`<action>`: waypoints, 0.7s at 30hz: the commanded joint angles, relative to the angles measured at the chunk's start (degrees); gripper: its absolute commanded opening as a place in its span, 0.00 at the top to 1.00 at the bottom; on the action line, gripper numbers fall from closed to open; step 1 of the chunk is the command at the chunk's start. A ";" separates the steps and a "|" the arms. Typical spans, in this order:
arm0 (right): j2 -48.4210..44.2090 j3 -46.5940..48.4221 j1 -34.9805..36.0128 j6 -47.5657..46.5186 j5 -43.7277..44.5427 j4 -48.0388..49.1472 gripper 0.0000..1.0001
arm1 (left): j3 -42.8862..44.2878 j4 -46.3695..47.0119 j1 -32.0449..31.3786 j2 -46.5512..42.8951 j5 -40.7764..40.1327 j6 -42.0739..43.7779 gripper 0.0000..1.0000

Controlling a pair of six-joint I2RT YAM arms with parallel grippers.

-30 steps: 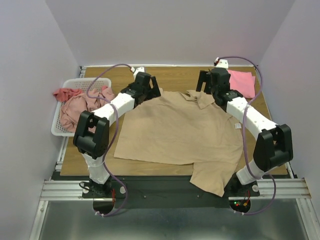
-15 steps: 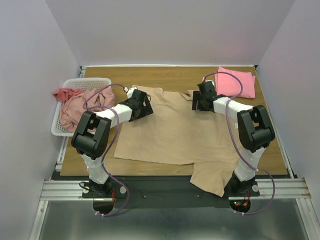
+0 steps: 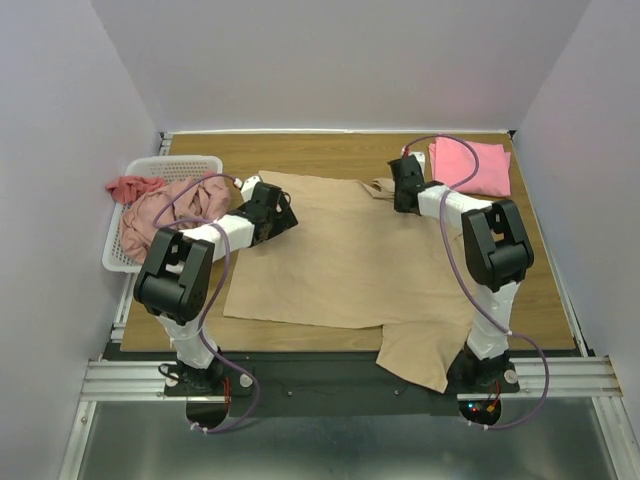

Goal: Fold and stack the t-shirts
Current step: Flatten the tshirt out

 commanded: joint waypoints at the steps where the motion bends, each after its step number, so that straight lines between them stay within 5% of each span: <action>1: -0.11 4.00 0.16 0.38 3.46 1.28 0.83 | -3.12 -5.61 0.73 0.14 -1.46 -0.48 0.02; 9: 1.64 9.52 0.15 -2.61 4.58 1.19 0.99 | -4.70 -6.40 0.99 -2.75 -2.60 -0.83 0.01; 21: 15.00 28.15 -3.18 -9.56 12.07 1.02 0.99 | -6.02 -7.98 2.40 -2.49 -2.95 -2.06 0.02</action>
